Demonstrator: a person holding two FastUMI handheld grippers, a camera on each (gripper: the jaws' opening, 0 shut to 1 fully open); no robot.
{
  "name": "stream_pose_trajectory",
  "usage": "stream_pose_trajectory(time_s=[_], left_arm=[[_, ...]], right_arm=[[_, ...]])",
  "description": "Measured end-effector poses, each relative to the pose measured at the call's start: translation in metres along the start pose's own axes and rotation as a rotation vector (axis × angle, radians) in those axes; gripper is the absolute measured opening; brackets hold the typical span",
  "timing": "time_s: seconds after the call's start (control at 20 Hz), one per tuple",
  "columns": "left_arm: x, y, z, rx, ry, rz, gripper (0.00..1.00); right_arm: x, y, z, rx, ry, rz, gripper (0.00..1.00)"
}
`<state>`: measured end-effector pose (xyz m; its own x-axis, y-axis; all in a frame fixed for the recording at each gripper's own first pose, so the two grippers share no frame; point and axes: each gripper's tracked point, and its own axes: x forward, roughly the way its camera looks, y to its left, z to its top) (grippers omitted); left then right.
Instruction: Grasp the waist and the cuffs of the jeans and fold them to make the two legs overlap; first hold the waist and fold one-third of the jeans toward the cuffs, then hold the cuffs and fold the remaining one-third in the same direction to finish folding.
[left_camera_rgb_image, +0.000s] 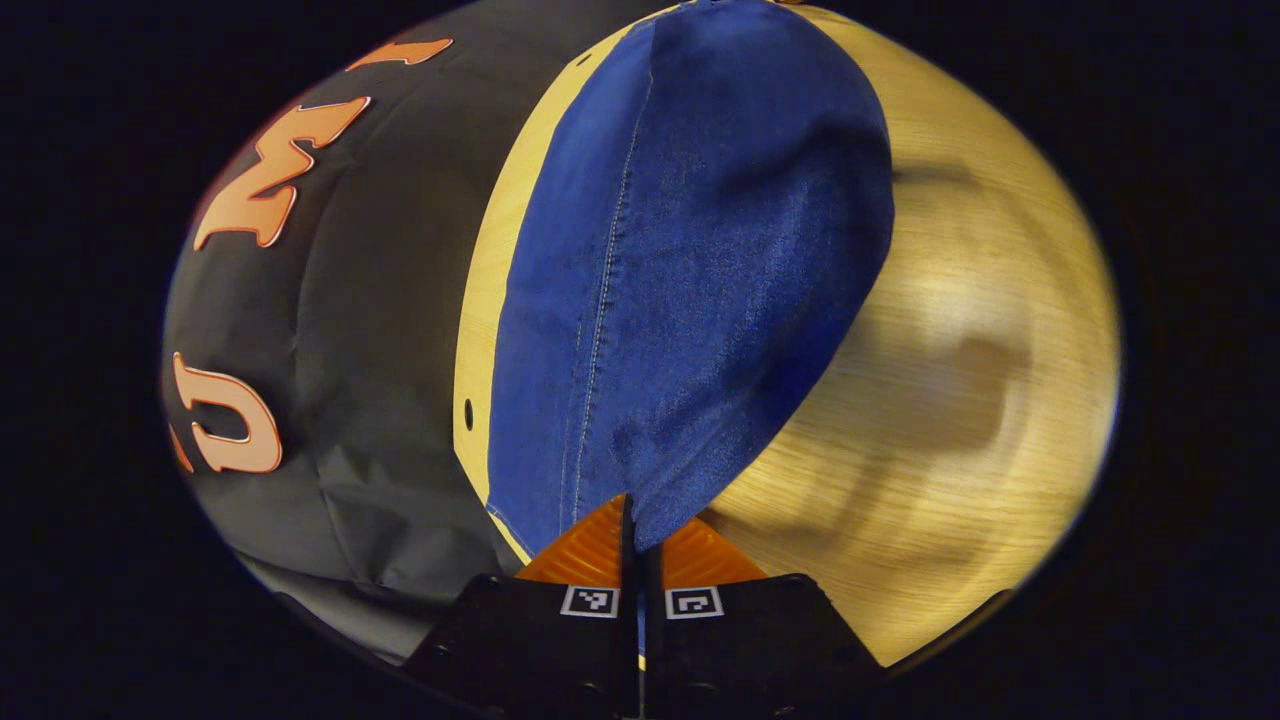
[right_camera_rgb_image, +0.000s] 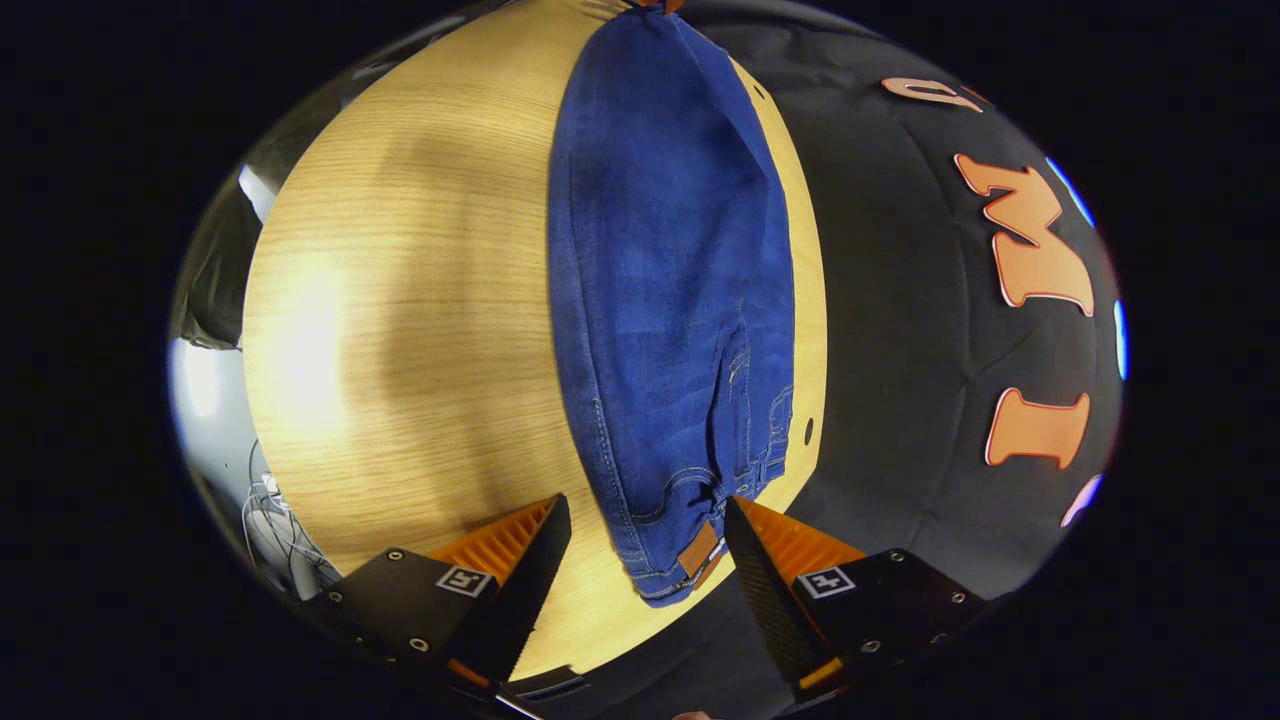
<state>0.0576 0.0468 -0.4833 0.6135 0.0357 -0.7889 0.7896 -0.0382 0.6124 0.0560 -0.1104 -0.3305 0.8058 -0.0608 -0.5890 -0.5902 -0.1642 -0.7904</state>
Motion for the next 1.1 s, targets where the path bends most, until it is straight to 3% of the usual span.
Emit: stream_pose_trajectory(time_s=[0.25, 0.35, 0.6, 0.7, 0.8, 1.1], left_arm=[[-0.001, 0.002, 0.0, 0.005, -0.002, 0.009, 0.03], [-0.001, 0.001, -0.001, -0.014, -0.005, 0.01, 0.03], [-0.002, -0.003, -0.003, -0.039, 0.011, -0.017, 0.03], [-0.005, 0.0, -0.003, -0.038, 0.031, -0.029, 0.03], [-0.01, 0.001, 0.0, -0.051, 0.031, -0.033, 0.03], [-0.033, 0.022, 0.001, -0.022, -0.019, -0.179, 0.03]], right_arm=[[0.017, -0.013, 0.007, -0.008, -0.013, -0.029, 0.9], [0.024, -0.006, 0.009, -0.004, -0.021, 0.004, 0.88], [0.032, 0.003, 0.01, -0.04, -0.021, -0.001, 0.07], [0.03, 0.007, 0.007, 0.033, -0.022, 0.076, 0.0], [0.025, -0.001, 0.006, 0.088, -0.038, 0.133, 0.0], [-0.003, -0.054, 0.005, 0.291, 0.021, 0.207, 0.0]])
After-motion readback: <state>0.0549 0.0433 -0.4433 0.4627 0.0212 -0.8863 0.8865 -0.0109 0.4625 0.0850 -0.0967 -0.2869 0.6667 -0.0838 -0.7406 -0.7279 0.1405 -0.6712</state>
